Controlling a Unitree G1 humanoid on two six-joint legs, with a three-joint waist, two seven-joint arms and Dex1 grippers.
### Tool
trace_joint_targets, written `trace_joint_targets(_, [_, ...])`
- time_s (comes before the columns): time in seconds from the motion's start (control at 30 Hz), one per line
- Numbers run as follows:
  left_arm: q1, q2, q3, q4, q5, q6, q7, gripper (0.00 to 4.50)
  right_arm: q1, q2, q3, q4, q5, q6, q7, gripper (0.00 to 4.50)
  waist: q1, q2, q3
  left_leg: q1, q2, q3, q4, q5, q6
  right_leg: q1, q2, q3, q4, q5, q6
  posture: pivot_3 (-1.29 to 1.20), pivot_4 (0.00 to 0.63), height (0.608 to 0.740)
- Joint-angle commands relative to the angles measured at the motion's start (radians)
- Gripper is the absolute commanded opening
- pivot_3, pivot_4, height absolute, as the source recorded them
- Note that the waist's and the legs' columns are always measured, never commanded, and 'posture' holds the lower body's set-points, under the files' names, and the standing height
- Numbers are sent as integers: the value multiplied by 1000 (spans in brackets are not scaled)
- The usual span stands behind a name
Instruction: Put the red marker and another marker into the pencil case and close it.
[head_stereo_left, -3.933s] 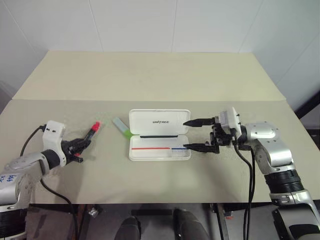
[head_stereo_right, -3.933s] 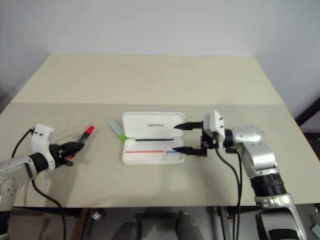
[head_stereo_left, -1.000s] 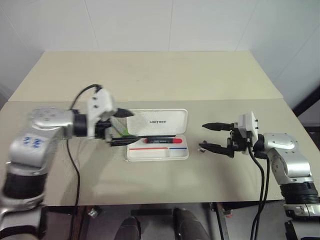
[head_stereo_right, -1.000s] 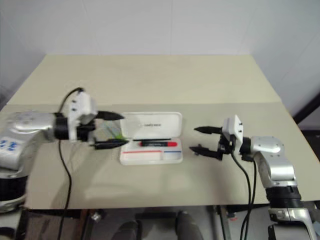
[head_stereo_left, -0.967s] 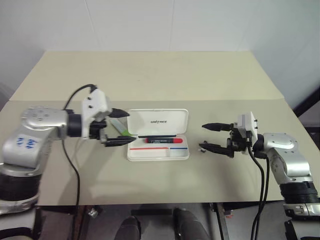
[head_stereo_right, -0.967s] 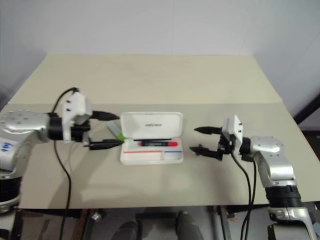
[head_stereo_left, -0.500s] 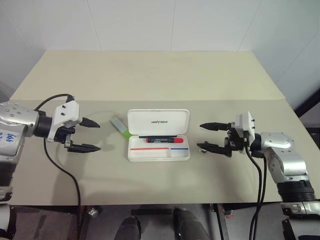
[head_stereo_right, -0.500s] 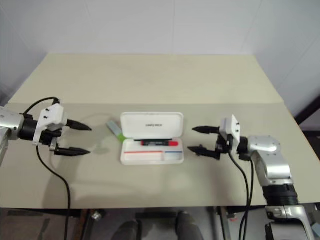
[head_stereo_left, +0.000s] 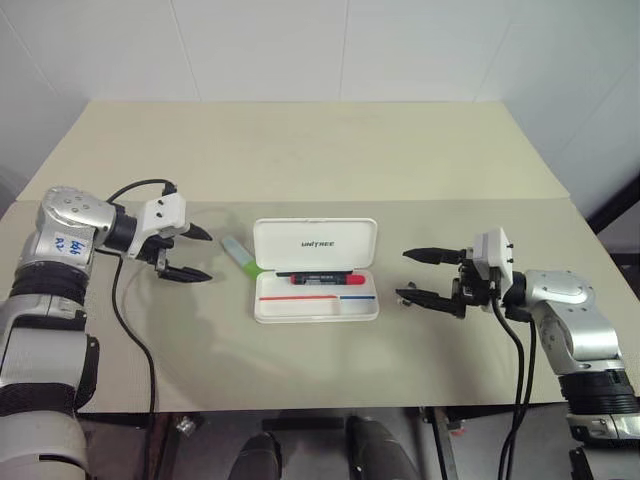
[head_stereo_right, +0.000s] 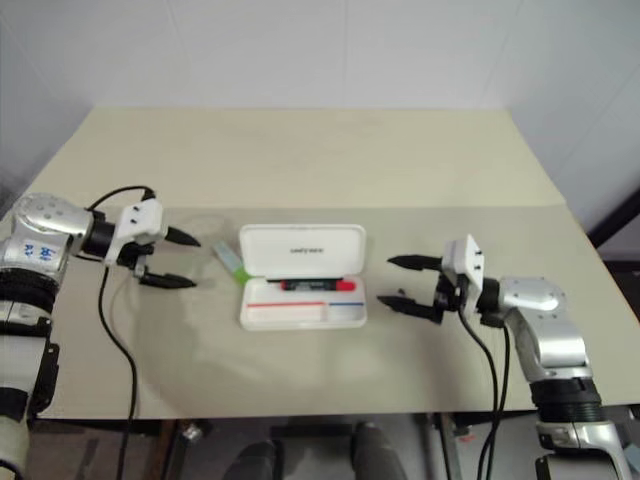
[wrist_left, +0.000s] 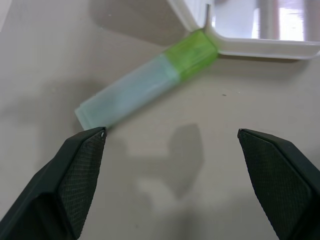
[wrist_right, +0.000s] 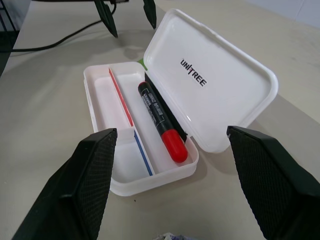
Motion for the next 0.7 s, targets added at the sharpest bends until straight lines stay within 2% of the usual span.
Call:
trace_joint_targets(0.03, [-68,-12,-10,81,51,-58,34,4477,2,-10,-29,-37,20,-2,-7,4500,0,0,0,0,0,0,0,0,0,0,0,0,0,0,0,0,150,740])
trace_joint_targets(0.33, [-175,-77,-36,223,155,-95,109,4477,-6,0,-21,-29,16,-11,-10,4500,1,0,0,-1,0,0,1,0,0,0,0,0,0,0,1,0,150,740])
trace_joint_targets(0.7, [-205,-146,-45,288,240,-51,226,4477,-6,7,-15,-28,13,-20,-12,4500,2,0,0,-1,-1,-1,1,0,0,0,0,0,1,0,2,0,150,740])
